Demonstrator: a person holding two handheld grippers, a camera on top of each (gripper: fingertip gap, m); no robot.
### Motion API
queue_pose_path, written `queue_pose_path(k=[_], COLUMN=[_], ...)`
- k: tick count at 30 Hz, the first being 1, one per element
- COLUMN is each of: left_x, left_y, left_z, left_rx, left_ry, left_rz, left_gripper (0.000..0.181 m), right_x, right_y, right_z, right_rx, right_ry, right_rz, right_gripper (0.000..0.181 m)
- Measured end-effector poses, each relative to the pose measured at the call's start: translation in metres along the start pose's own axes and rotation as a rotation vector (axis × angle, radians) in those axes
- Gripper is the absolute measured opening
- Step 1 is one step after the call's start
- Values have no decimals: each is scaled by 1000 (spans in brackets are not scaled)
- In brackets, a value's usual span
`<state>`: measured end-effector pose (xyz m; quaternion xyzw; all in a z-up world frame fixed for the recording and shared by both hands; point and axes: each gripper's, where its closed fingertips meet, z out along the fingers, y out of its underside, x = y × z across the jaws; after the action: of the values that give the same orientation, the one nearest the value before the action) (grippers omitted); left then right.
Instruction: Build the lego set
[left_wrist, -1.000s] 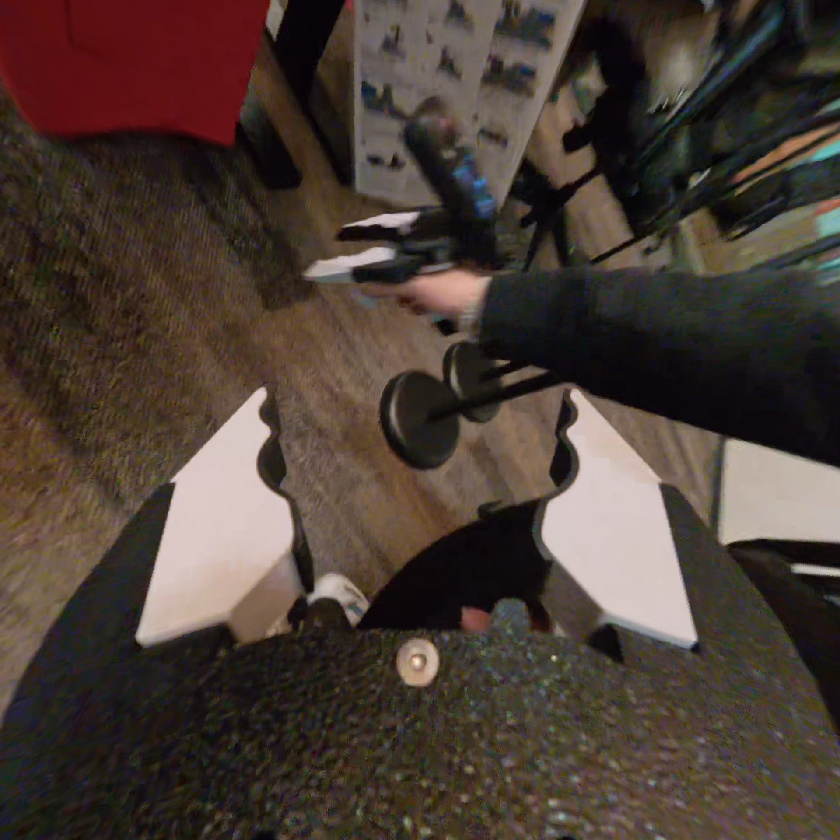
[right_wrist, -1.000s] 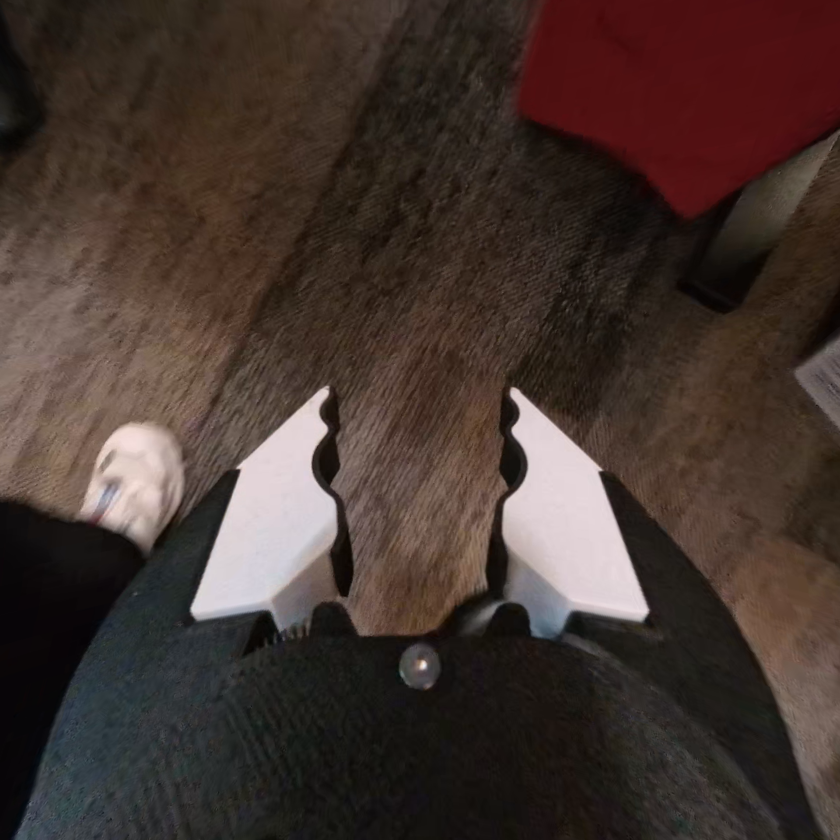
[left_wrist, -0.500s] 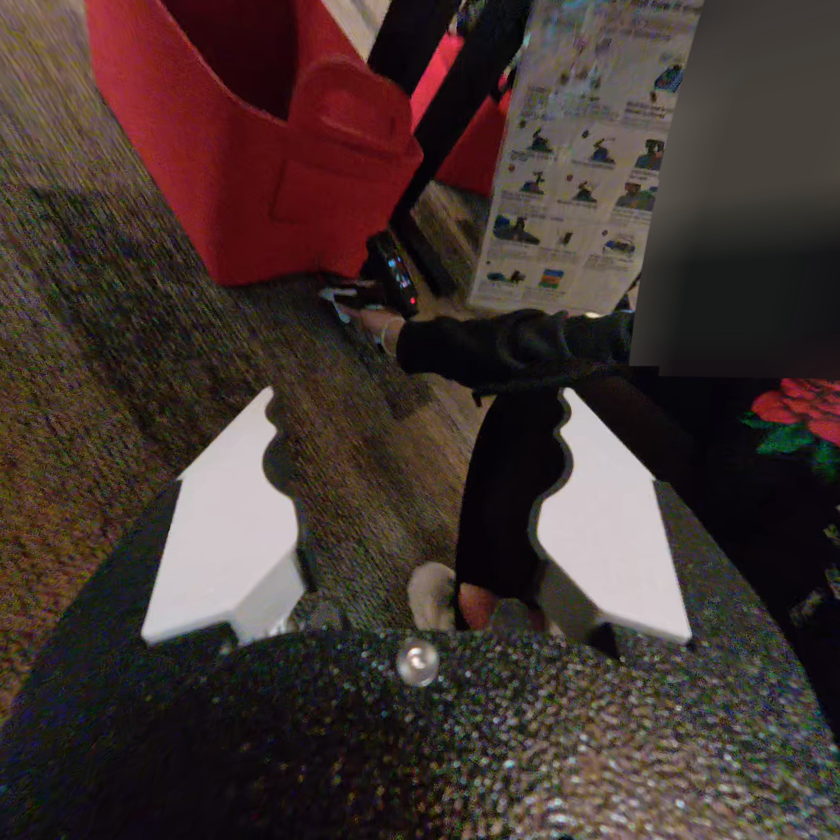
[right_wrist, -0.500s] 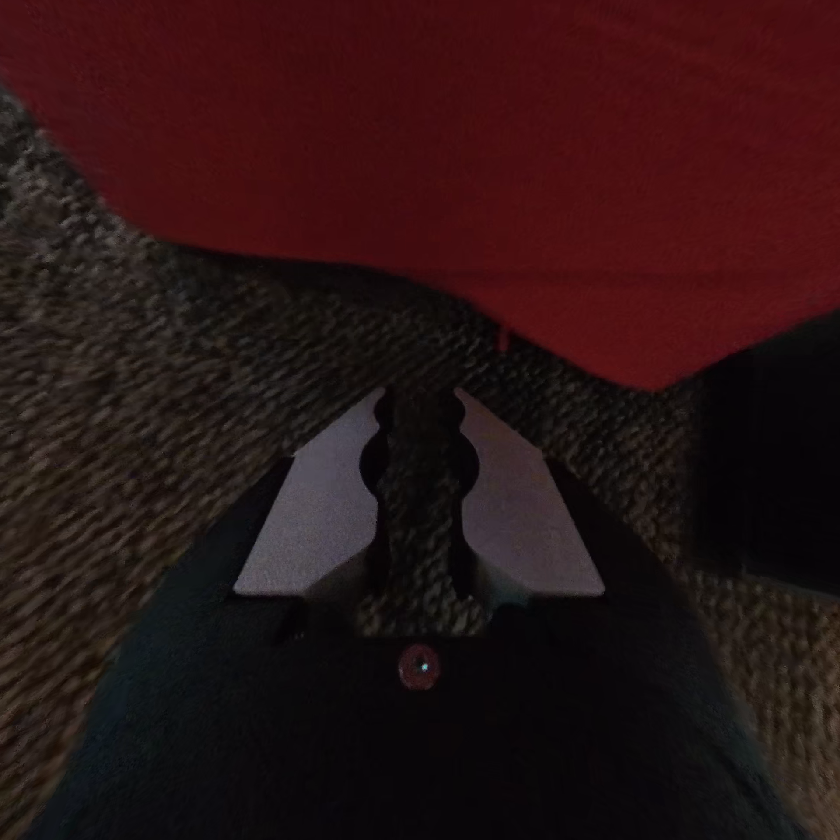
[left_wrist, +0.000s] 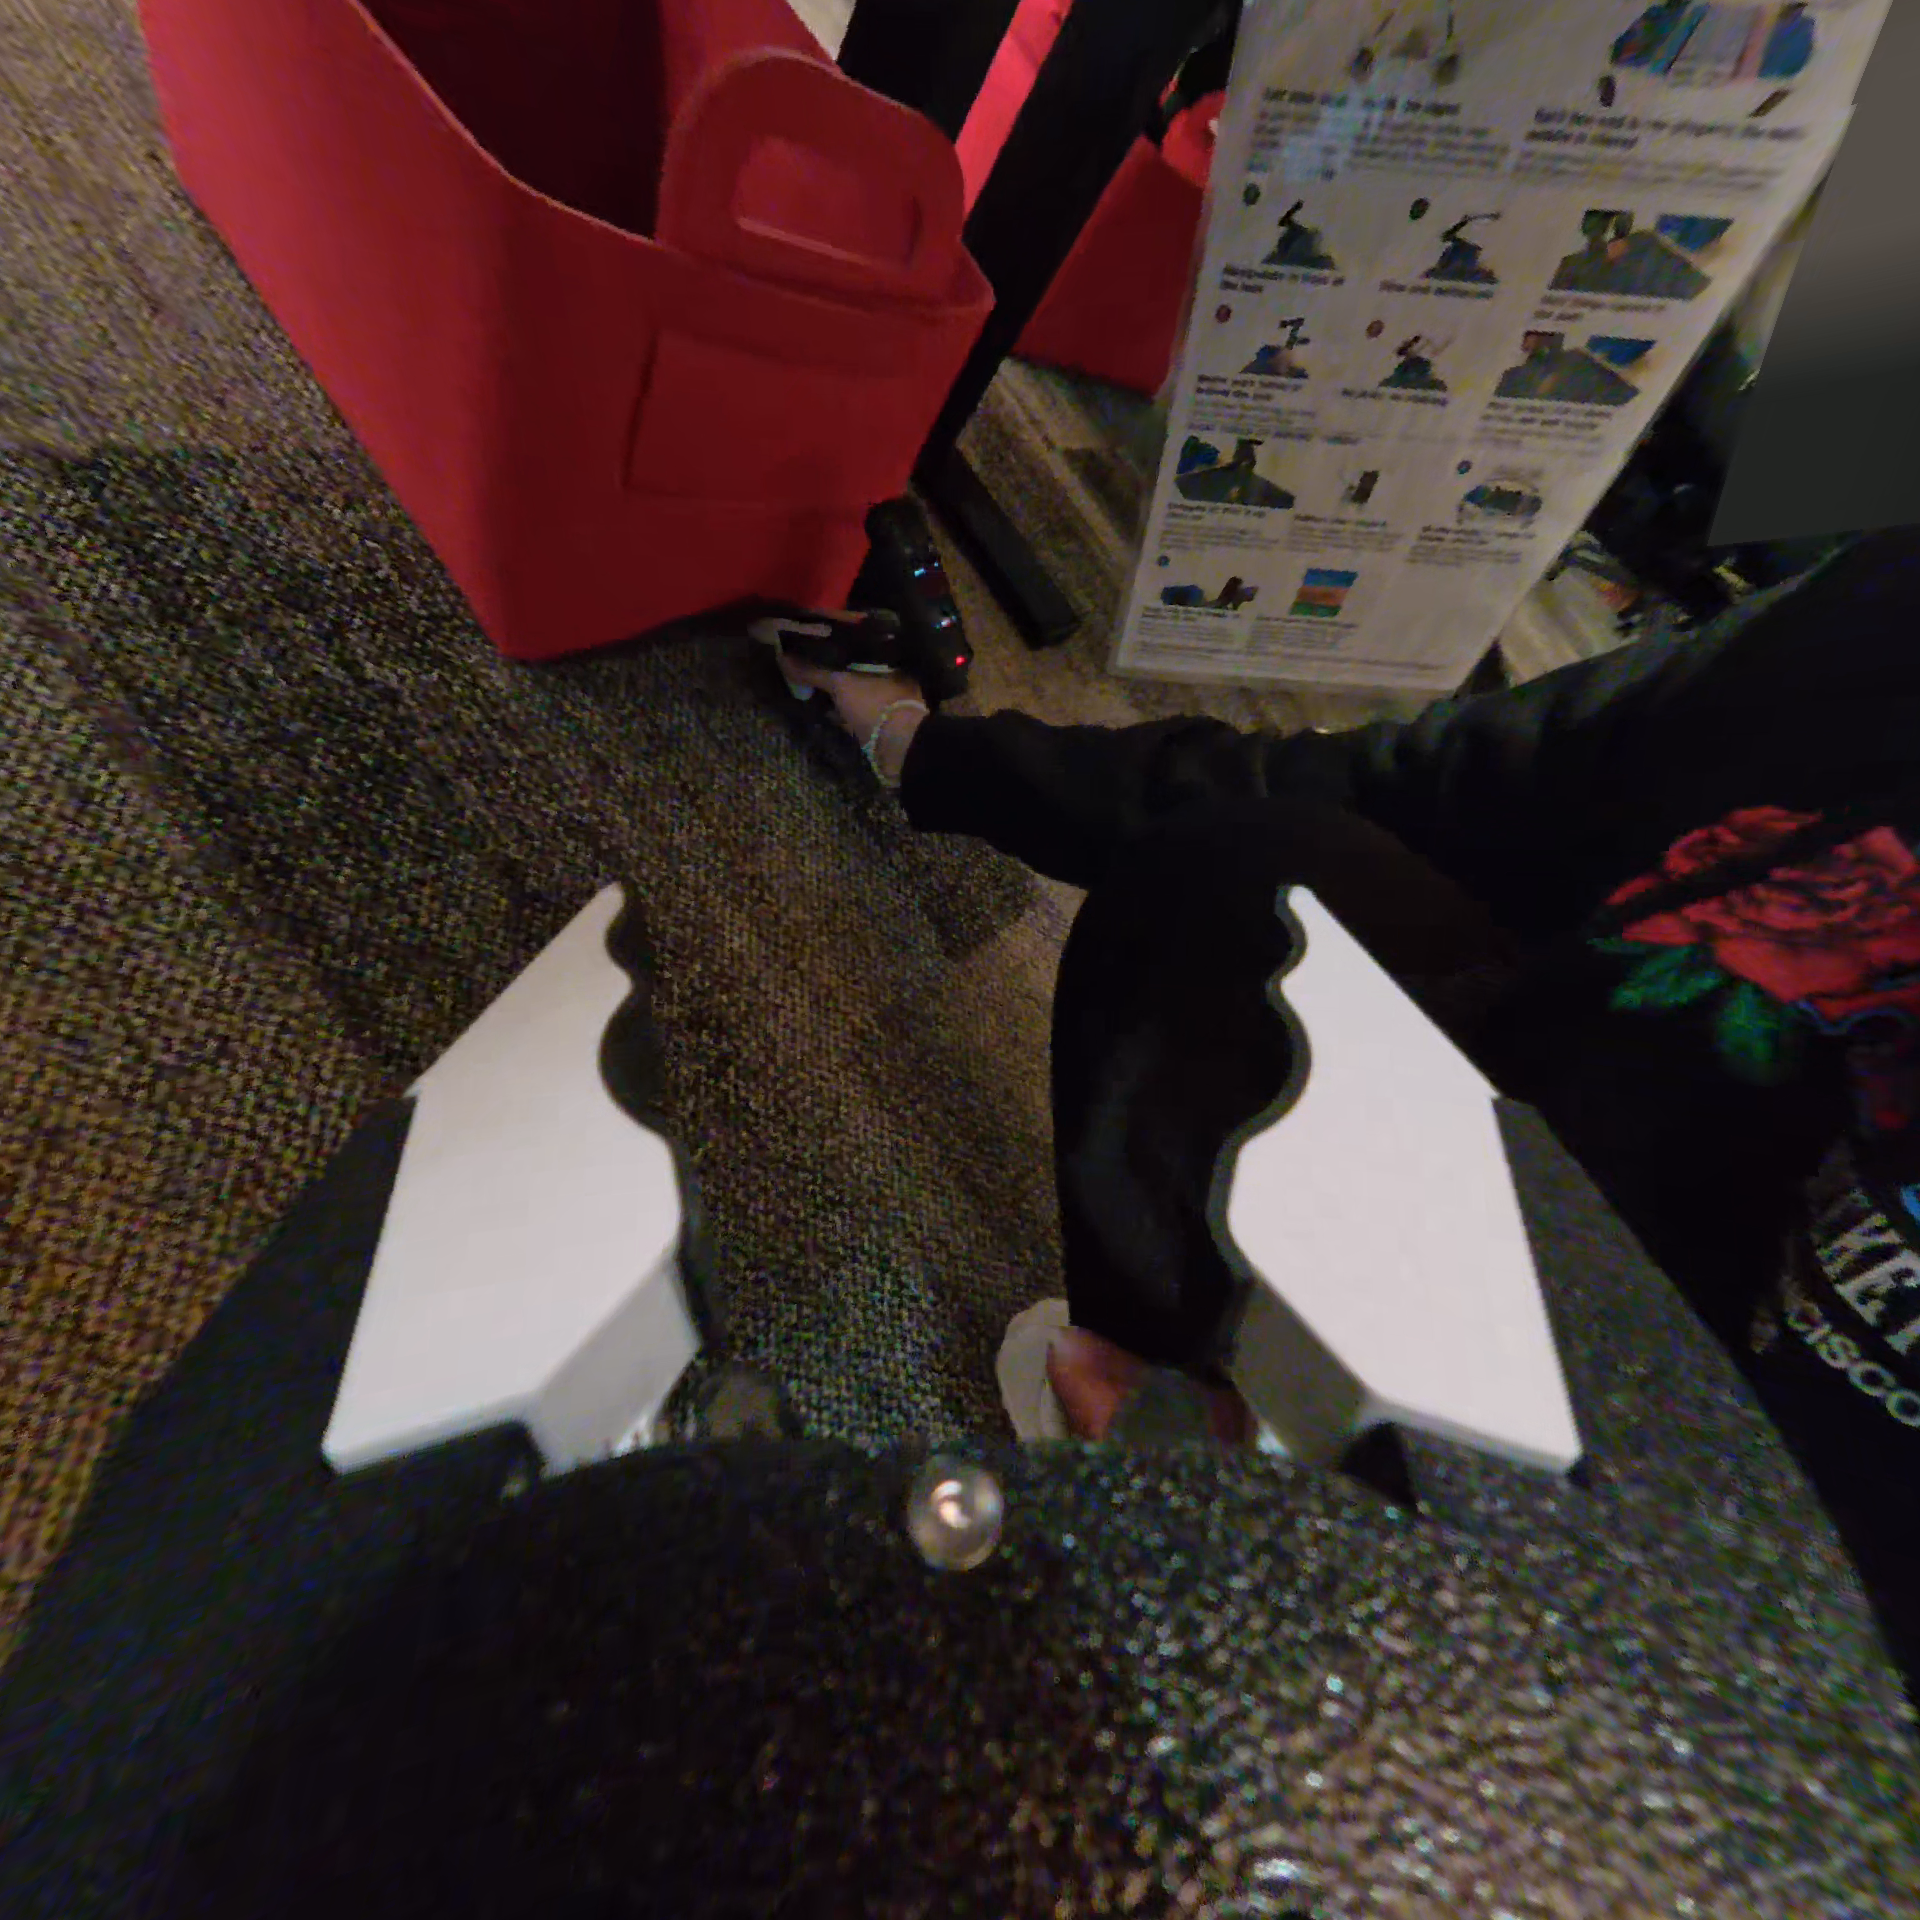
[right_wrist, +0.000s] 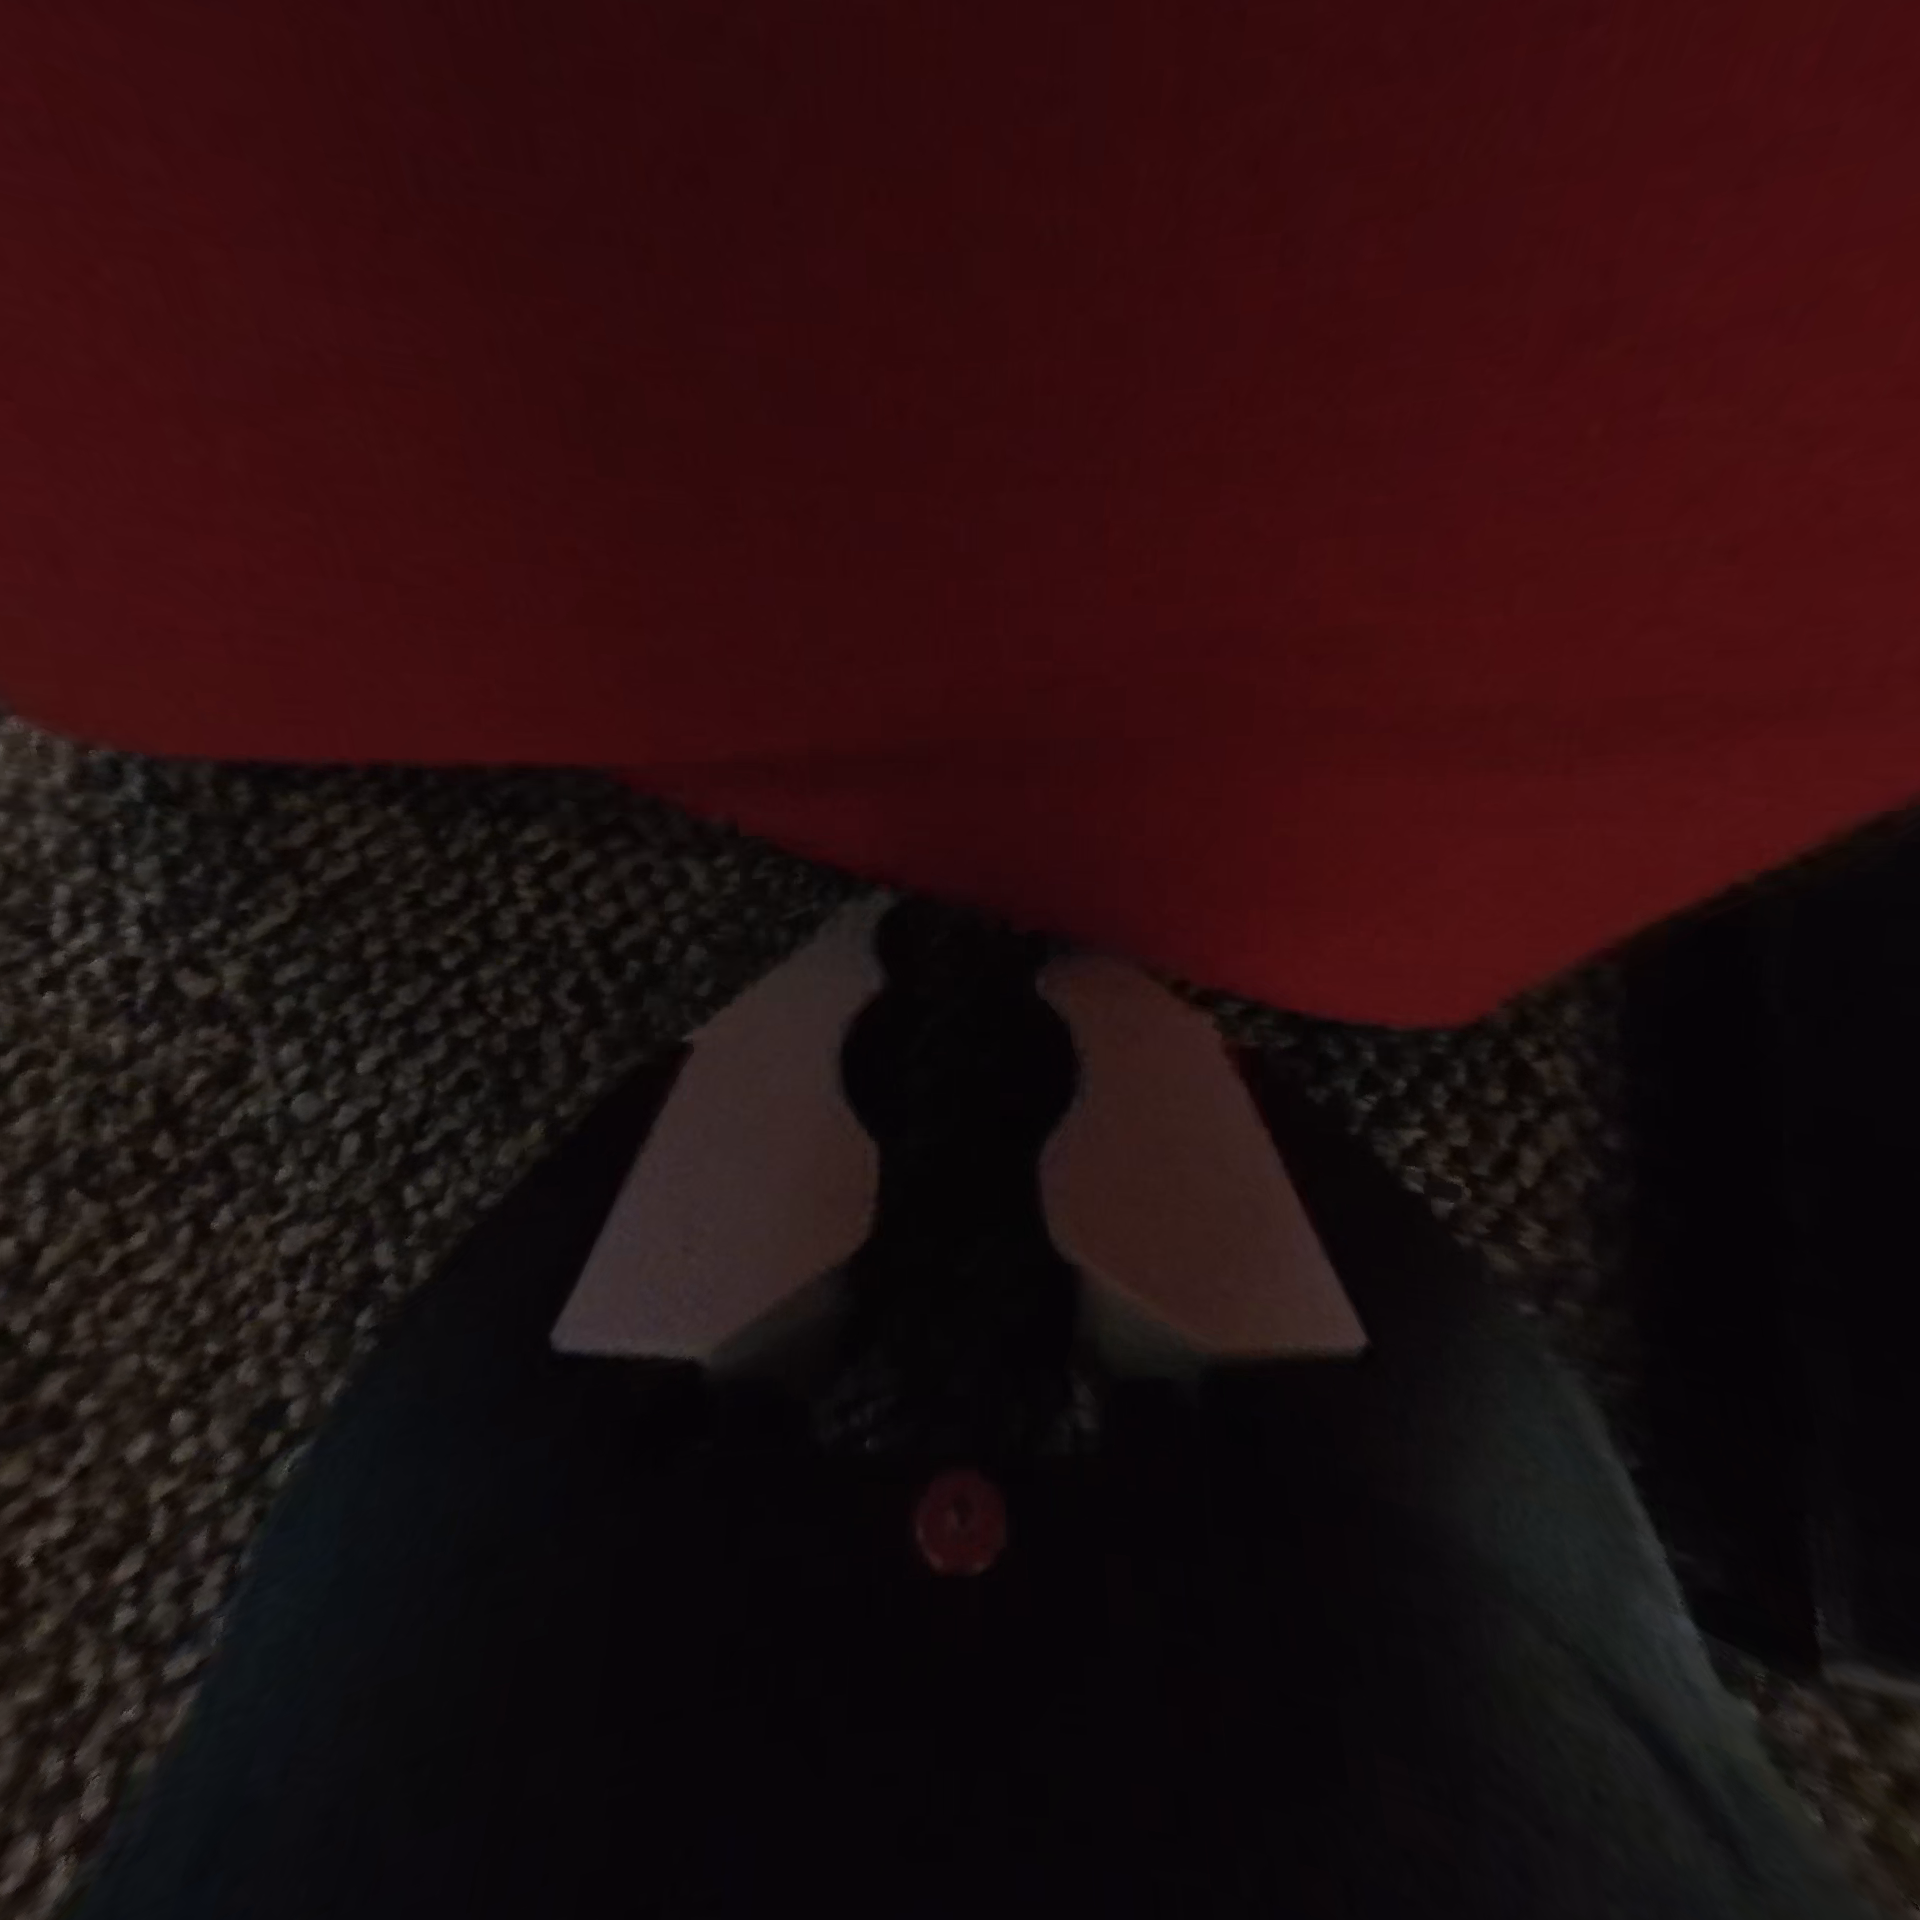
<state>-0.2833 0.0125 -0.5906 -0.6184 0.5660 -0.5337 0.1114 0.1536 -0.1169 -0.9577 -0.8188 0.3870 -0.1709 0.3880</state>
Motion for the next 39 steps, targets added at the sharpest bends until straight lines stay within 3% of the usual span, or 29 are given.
queue_pose_path(k=[1,3,10,15,19,21,24,27,30,33,36,39], left_x=[0,3,3,1,9,17,9,17,28,40,67,130], left_y=[-2,-5,-1,-11,-30,-43,-57,-73,-76,-38,45,136], left_z=[0,0,5,-1,-5,-11,-30,-65,-122,-196,-281,-366], left_rx=[9,25,-9,28,51,41,43,110,158,119,-11,-145], left_ry=[5,15,7,-20,-2,-26,-196,-303,-449,-621,-818,-955], left_rz=[-2,2,6,43,-32,-40,-85,-127,-166,-242,-410,-497], left_gripper=[114,114,114,113,117,117,118,112,103,95,68,76], right_x=[1,-1,1,-24,-81,-124,-194,-262,-322,-368,-400,-420], right_y=[-4,0,2,6,-17,-55,-120,-182,-217,-225,-216,-204], right_z=[-1,1,0,-45,-137,-204,-300,-378,-439,-496,-553,-599], right_rx=[22,-6,-20,82,118,158,194,225,212,168,108,73], right_ry=[-25,-100,-23,-110,-266,-350,-461,-569,-670,-733,-787,-838], right_rz=[38,88,-6,4,-175,-285,-496,-580,-542,-520,-486,-462], right_gripper=[3,5,3,4,4,3,3,4,3,3,3,3])
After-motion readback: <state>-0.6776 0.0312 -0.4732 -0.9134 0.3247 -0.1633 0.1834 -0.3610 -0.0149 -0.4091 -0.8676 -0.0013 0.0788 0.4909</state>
